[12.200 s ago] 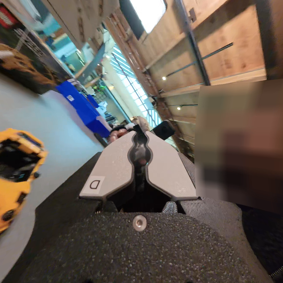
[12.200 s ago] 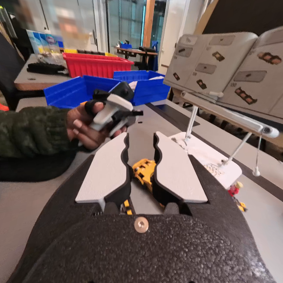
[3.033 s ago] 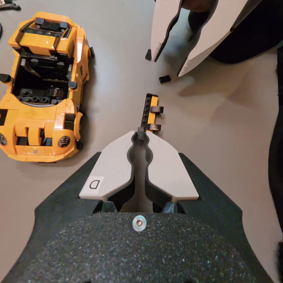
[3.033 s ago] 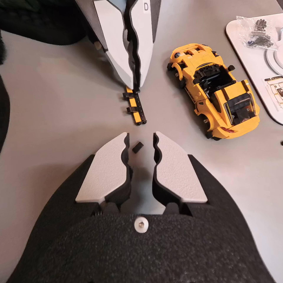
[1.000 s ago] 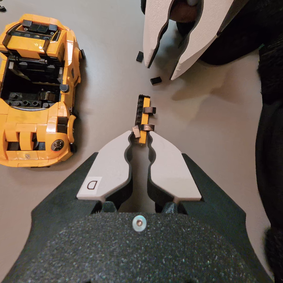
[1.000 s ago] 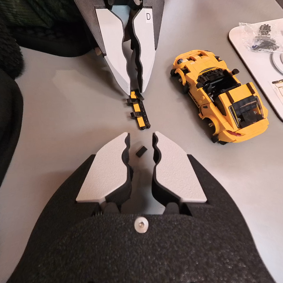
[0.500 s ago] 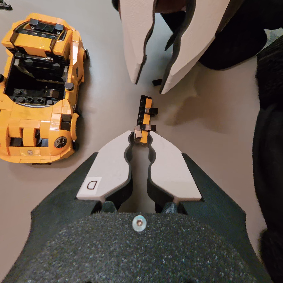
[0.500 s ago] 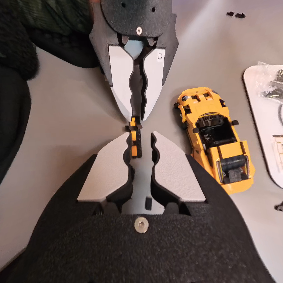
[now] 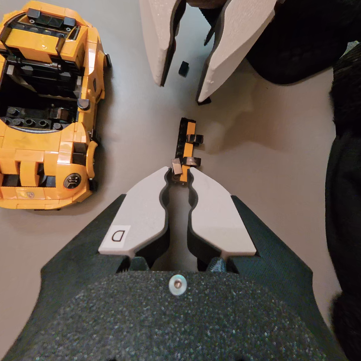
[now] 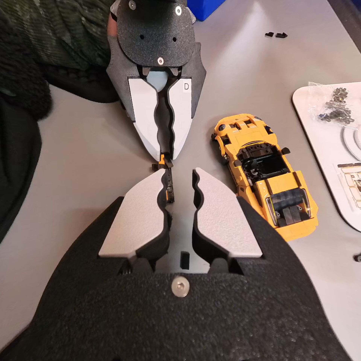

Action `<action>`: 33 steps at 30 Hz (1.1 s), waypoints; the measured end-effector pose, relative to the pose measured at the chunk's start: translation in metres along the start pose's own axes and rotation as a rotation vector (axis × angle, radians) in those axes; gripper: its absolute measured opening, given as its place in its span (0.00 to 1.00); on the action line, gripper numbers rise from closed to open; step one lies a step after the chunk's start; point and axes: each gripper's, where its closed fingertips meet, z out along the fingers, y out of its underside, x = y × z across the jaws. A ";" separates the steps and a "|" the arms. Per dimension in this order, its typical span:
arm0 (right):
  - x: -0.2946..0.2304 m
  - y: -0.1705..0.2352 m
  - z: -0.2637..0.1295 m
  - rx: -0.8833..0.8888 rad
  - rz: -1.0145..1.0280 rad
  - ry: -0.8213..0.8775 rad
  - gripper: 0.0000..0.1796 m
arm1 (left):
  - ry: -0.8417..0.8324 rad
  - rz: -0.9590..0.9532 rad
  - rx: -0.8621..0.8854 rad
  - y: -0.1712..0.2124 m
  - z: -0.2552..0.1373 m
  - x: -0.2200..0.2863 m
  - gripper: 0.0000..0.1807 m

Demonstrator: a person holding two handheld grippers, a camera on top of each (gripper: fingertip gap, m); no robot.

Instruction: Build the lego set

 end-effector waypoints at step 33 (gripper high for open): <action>0.001 0.005 -0.002 0.001 0.020 0.006 0.13 | 0.007 -0.018 0.020 -0.001 -0.005 -0.001 0.08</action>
